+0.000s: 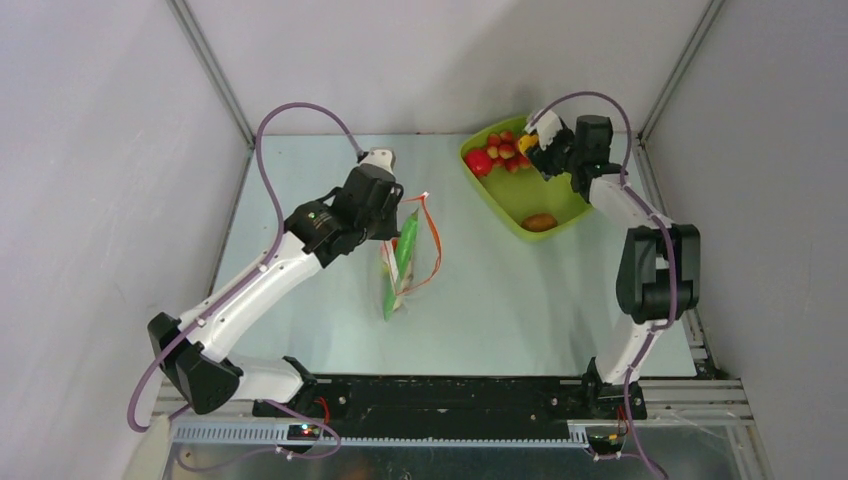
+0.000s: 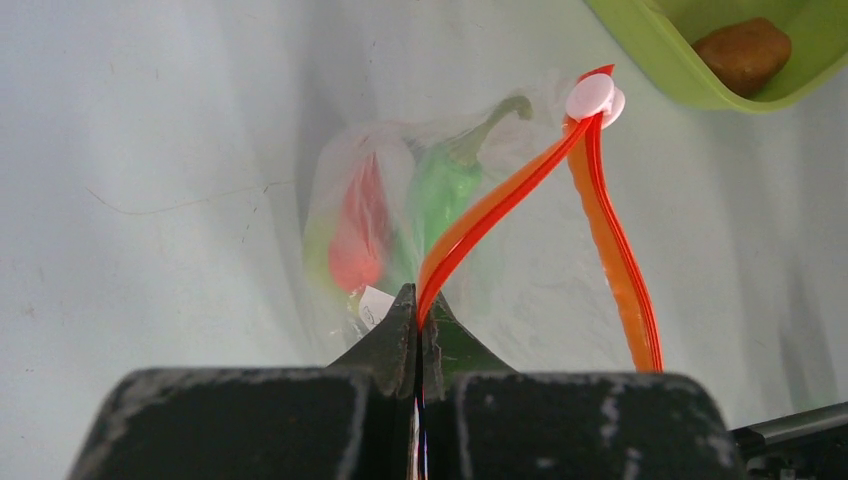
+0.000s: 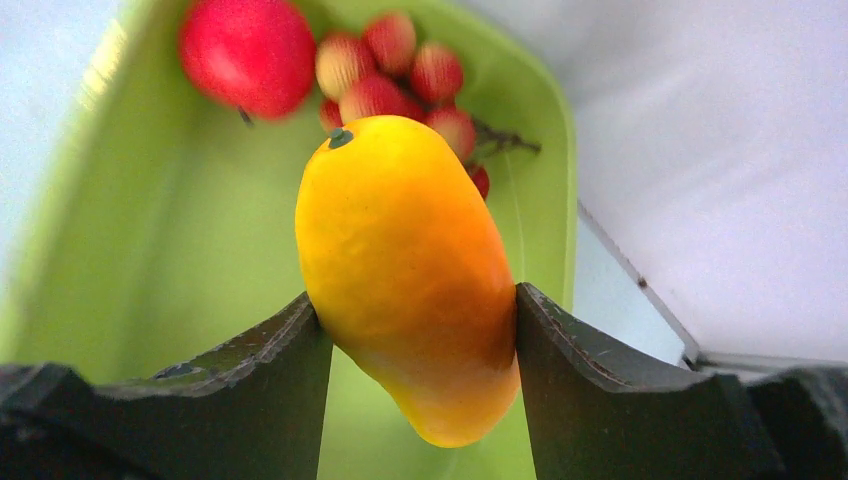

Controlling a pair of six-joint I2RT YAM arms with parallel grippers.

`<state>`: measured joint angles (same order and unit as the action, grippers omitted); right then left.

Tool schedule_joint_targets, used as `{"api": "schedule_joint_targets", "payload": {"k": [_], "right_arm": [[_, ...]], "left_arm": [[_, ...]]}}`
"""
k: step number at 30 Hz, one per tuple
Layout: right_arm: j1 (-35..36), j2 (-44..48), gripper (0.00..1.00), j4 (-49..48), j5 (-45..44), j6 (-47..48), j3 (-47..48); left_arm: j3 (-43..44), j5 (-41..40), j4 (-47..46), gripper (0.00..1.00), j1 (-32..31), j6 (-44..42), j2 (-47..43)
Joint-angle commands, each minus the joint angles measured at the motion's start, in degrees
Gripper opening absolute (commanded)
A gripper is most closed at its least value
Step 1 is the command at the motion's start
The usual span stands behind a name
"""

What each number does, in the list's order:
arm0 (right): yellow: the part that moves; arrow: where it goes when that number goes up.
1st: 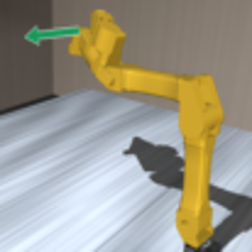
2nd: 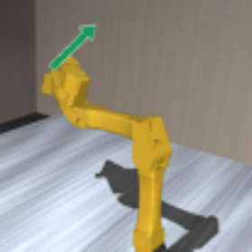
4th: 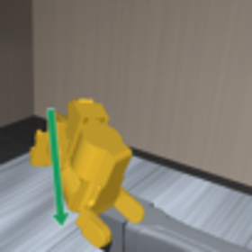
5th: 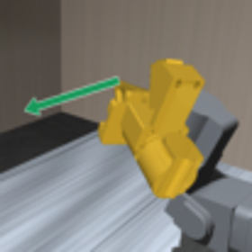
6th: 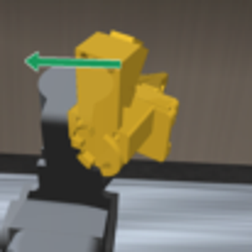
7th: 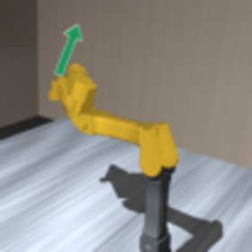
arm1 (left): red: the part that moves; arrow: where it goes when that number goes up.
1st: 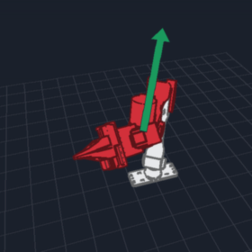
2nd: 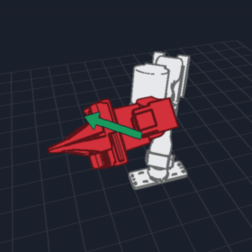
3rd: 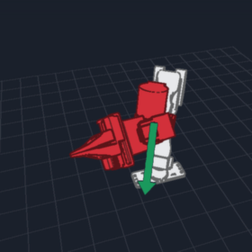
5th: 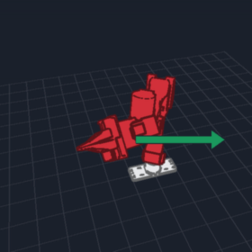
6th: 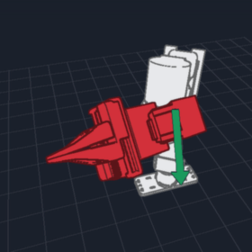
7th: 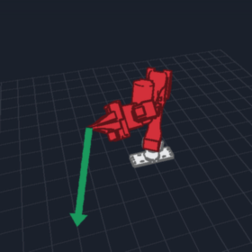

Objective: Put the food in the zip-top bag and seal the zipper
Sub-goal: Pick up the fake fruit from the bin, then place the fake fruit in the zipper food storage bag.

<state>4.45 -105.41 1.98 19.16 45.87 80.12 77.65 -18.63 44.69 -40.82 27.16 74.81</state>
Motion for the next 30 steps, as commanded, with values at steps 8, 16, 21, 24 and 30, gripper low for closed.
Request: {"api": "schedule_joint_targets", "payload": {"k": [8,16,21,24,30], "right_arm": [[8.19,17.27,0.07,-7.05,8.34,-31.81,-3.62],[20.03,29.52,0.07,-9.82,5.79,-49.02,-11.52],[29.2,35.18,0.07,-14.65,-0.67,-61.55,-16.13],[35.96,36.81,0.08,-19.92,-7.27,-65.7,-19.69],[43.38,34.7,0.08,-25.41,-16.66,-68.63,-22.74]], "left_arm": [[-0.92,2.75,-3.0,0.0,0.71,2.19,-0.98],[-2.51,2.19,-4.21,0.0,0.75,3.23,-2.16],[-3.15,3.44,-4.95,0.0,0.77,4.29,-2.89],[-3.25,3.77,-4.91,0.0,0.83,4.77,-3.45],[-4.08,4.33,-5.36,0.01,0.84,6.03,-5.69]]}}
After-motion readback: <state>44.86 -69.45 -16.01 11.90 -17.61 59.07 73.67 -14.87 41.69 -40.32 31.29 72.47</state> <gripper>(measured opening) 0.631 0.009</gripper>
